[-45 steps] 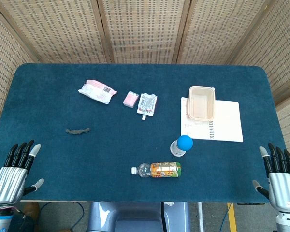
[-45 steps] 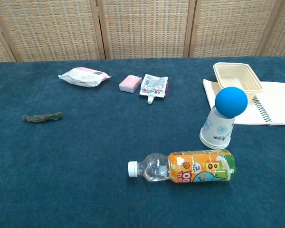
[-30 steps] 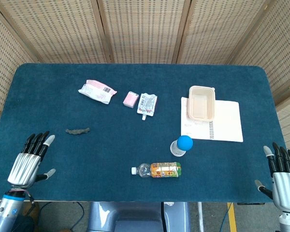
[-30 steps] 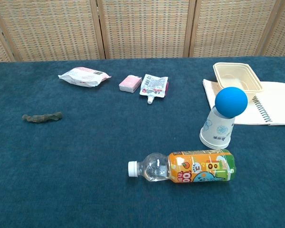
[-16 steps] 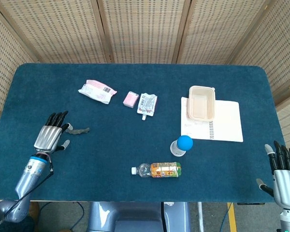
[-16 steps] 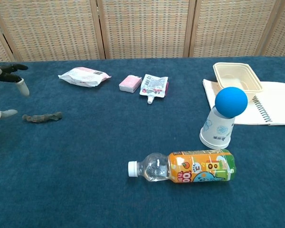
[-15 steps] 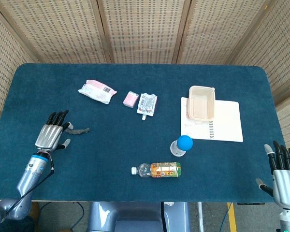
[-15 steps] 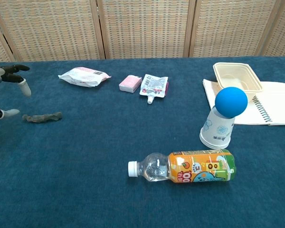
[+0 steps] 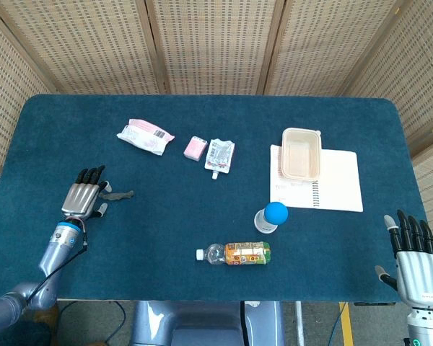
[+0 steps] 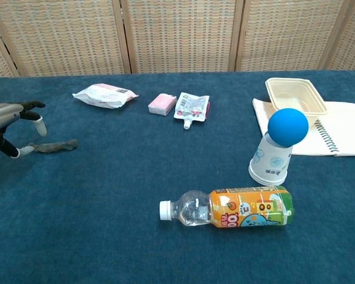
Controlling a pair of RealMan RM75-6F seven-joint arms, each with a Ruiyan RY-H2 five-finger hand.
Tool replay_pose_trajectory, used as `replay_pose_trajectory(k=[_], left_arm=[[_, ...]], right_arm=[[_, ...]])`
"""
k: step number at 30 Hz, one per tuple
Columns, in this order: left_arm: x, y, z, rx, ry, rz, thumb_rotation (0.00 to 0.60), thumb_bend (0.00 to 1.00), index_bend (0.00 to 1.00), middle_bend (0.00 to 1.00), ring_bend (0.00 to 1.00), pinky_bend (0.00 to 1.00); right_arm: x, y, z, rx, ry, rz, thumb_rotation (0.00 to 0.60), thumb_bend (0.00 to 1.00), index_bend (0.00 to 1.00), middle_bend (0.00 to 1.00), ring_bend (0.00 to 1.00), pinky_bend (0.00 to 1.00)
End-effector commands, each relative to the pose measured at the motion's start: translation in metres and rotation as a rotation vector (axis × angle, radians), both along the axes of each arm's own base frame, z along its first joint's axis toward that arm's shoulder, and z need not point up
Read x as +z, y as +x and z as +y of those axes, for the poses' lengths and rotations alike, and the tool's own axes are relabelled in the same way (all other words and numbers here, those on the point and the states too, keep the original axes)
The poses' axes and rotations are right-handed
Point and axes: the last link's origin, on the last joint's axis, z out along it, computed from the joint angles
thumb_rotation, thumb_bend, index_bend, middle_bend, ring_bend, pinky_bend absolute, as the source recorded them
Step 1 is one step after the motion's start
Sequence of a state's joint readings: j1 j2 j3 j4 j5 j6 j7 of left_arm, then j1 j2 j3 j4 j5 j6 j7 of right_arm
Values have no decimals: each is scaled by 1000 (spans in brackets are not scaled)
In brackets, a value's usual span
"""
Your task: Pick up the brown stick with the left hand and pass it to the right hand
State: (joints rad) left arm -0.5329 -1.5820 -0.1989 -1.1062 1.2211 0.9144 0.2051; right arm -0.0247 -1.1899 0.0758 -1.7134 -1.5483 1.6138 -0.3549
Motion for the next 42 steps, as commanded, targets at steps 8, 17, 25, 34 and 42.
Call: replay_pose_trajectory(k=[8,17,25,34,42], left_arm=[[-13,-2,14,49,-2,17,600,429,394,0,0,0],[-19,-3,16,67,-4,18,600,429,429,0,0,0],[-15,-11,19,104,14,28,600,430,430,0,0,0],[-16,-12,20,110,16,23,600,430,433,0,0,0],[-20,-7,19,101,7,9,600,429,438,0,0,0]], right_arm=[[-1,-1,-1,-7,1,0,600,0,0,0,0,0],[0,-2,-1,-10,-1,-2,600,0,0,0,0,0],[0,-3,-2,-14,1,-5,600,0,0,0,0,0],[-1,-2,-2,-13,5,0,600,0,0,0,0,0],[-1,-2,-2,-15,7,1,600,0,0,0,0,0]])
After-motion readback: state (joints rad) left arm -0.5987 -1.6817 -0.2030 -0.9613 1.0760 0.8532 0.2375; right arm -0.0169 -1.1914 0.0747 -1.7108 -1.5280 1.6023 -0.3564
